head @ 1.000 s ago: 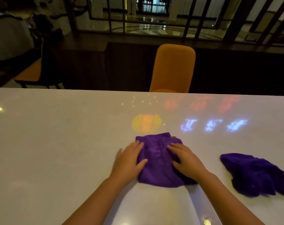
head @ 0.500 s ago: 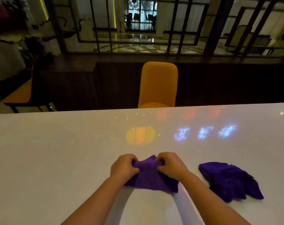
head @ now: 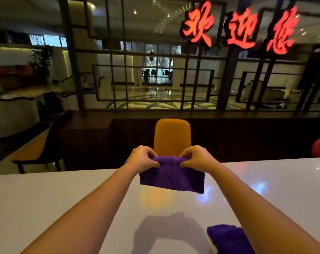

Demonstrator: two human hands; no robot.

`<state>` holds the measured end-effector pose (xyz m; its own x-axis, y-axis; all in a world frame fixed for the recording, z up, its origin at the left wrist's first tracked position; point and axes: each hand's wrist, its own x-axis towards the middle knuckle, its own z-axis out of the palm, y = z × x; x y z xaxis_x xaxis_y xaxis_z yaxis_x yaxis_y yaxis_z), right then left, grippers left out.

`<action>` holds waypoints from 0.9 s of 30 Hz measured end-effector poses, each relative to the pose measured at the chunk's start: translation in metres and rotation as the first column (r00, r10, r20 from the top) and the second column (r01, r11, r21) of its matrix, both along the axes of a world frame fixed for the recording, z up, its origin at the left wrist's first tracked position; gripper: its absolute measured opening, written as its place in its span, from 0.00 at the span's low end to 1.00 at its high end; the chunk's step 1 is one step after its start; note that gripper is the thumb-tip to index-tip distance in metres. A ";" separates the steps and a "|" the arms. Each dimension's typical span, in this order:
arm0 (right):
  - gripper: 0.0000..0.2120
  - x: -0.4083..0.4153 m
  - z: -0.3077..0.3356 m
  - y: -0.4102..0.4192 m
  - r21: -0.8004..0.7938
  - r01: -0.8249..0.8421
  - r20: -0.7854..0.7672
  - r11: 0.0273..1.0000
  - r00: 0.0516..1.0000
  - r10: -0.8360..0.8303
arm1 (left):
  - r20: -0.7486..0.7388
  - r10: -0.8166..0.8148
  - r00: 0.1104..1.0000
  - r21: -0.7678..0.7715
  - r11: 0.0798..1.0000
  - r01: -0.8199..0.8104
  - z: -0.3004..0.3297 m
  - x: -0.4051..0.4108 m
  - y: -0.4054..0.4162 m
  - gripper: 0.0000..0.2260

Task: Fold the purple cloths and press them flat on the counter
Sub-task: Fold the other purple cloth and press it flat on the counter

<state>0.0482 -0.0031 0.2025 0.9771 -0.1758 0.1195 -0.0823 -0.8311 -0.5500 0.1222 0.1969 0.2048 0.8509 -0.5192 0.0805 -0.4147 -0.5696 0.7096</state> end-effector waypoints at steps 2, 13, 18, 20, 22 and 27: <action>0.08 -0.009 0.027 -0.008 0.002 0.009 0.028 1.000 1.000 -0.009 | 0.028 -0.016 0.999 -0.027 1.000 0.016 0.023 -0.006 -0.009 0.08; 0.08 -0.094 0.103 -0.107 -0.041 0.059 0.131 0.997 0.990 -0.053 | 0.036 -0.108 0.993 -0.146 0.983 0.112 0.084 -0.071 -0.117 0.10; 0.08 -0.130 0.111 -0.193 -0.057 0.034 0.128 0.998 0.991 -0.026 | 0.019 -0.108 0.994 -0.191 0.975 0.109 0.084 -0.111 -0.202 0.11; 0.07 -0.144 0.110 -0.233 -0.073 0.023 0.113 0.997 0.993 -0.014 | 0.024 -0.112 0.993 -0.210 0.971 0.115 0.077 -0.126 -0.243 0.10; 0.07 -0.155 0.104 -0.269 -0.090 0.008 0.094 0.996 0.996 0.000 | 0.026 -0.096 0.995 -0.220 0.970 0.100 0.064 -0.137 -0.278 0.10; 0.08 -0.183 0.054 -0.355 -0.088 0.027 -0.008 0.996 1.000 -0.028 | -0.028 -0.047 0.998 -0.170 0.984 0.042 0.008 -0.171 -0.368 0.08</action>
<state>-0.1347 -0.3582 0.2567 0.9733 -0.1915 0.1265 -0.1104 -0.8738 -0.4736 -0.0487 -0.1707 0.2131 0.8307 -0.5378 0.1437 -0.4124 -0.4211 0.8078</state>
